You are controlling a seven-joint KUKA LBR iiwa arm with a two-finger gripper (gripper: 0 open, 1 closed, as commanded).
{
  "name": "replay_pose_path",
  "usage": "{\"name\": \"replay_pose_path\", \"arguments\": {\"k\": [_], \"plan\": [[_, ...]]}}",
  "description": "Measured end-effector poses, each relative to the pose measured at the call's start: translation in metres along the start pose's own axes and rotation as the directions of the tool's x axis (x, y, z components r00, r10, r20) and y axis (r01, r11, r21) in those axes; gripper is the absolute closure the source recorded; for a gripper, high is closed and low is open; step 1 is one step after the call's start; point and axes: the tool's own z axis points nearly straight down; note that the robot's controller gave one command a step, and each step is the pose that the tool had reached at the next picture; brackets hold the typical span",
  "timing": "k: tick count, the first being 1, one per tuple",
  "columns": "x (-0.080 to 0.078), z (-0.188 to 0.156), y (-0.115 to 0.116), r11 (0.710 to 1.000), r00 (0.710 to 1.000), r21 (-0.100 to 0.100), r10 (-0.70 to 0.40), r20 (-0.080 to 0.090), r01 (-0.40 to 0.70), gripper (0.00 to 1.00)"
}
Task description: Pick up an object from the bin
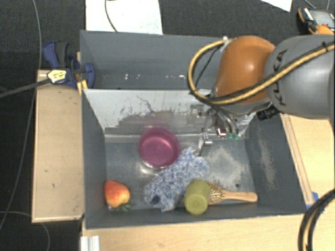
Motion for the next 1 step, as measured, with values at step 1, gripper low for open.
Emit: {"name": "replay_pose_path", "arguments": {"k": [1], "plan": [[0.0,0.0,0.0,1.0,1.0,0.0,0.0,0.0,0.0,0.0]]}}
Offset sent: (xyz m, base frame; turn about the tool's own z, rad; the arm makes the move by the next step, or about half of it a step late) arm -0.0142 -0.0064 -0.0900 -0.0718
